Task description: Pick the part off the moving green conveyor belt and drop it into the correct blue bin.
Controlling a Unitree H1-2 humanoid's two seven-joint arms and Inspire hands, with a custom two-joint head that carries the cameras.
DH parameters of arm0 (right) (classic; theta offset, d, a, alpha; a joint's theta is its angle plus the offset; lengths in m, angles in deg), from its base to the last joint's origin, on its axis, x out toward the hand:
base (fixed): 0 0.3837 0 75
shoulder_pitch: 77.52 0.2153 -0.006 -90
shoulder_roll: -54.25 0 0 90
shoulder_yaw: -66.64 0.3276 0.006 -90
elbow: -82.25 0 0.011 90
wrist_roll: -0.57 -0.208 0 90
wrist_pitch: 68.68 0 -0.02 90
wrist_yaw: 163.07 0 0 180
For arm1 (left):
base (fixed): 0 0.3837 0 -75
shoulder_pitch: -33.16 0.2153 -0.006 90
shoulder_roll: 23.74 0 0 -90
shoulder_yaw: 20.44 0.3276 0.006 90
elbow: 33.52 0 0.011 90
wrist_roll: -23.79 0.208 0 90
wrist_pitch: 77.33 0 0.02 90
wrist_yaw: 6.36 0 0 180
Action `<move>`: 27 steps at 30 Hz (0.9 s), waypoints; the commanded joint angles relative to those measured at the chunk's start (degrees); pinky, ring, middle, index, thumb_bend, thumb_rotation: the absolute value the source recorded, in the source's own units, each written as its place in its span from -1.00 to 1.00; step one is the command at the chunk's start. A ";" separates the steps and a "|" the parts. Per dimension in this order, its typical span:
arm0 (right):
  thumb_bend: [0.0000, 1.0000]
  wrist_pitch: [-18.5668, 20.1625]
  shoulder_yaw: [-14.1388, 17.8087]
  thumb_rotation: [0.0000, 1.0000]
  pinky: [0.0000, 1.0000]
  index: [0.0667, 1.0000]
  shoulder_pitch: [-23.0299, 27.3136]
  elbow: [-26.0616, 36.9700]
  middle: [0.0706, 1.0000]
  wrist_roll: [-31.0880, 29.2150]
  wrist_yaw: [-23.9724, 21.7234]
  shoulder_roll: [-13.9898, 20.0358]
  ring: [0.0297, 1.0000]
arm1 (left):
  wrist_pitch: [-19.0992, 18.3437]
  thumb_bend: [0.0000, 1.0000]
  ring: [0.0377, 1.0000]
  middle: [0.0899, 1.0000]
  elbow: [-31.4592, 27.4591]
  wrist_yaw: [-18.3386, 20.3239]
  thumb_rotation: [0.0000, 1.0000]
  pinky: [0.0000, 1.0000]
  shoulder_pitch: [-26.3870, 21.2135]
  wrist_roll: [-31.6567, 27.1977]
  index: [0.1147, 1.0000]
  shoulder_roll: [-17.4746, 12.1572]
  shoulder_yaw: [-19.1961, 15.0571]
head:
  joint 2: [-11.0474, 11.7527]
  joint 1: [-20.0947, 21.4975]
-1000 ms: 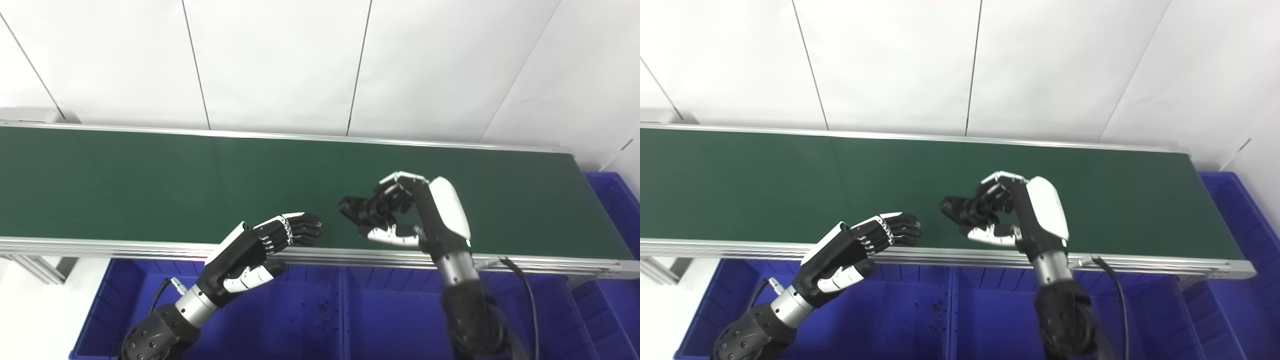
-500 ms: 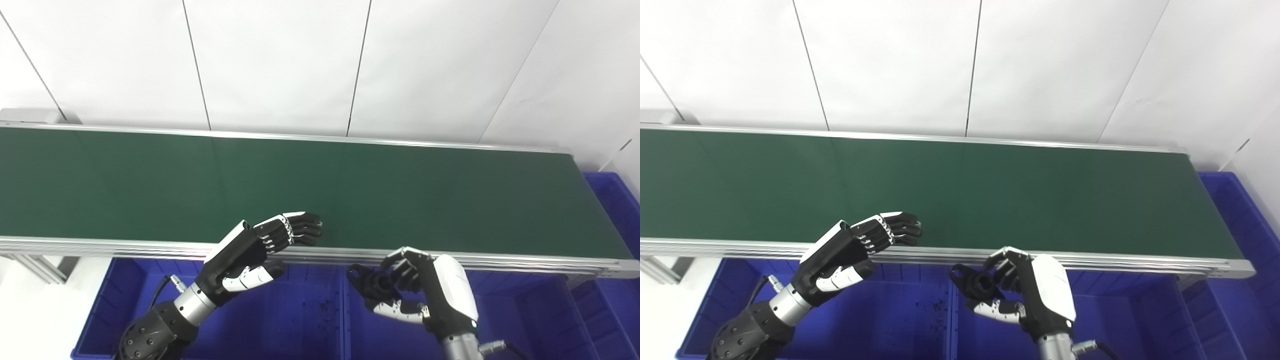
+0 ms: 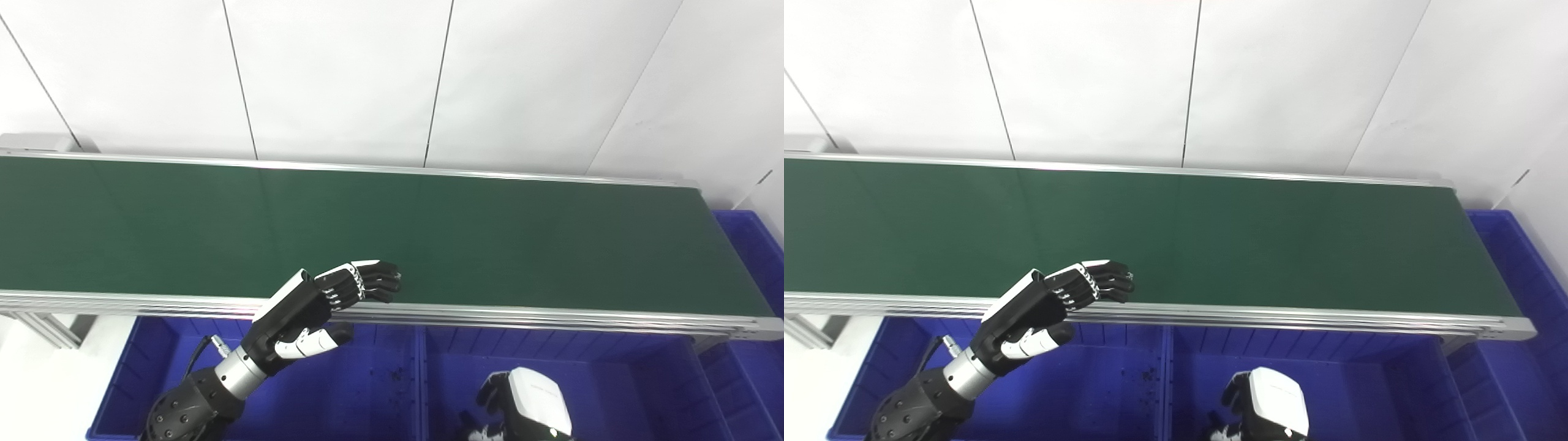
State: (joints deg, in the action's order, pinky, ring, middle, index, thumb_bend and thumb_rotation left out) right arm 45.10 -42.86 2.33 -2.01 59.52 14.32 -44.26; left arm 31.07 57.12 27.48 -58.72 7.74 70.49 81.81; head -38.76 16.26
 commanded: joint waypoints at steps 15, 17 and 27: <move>-0.02 -25.89 2.89 -0.02 0.32 0.49 -7.32 13.99 0.50 -22.68 13.57 0.34 0.44 | 3.28 -0.27 0.61 0.63 4.76 -0.49 0.37 0.53 -1.47 2.30 0.59 0.08 -0.23 | -0.20 0.54; -0.03 -28.43 2.90 0.23 0.33 0.53 -7.60 13.71 0.53 -23.82 14.02 0.36 0.46 | 3.72 -0.26 0.62 0.63 5.28 -0.54 0.38 0.54 -1.49 2.85 0.59 0.00 -0.30 | -0.25 0.64; -0.11 -38.01 3.38 0.86 0.45 0.64 -6.86 11.86 0.65 -27.11 14.99 -0.49 0.58 | 2.73 -0.14 0.71 0.74 6.18 -0.43 0.50 0.58 -2.83 7.83 0.71 -1.30 0.85 | -6.69 1.13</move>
State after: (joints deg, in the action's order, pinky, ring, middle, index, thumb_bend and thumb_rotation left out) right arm 9.91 -39.91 -5.42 8.22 33.02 29.14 -44.52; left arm 33.51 64.99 27.23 -59.34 15.39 69.67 82.65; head -45.40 17.40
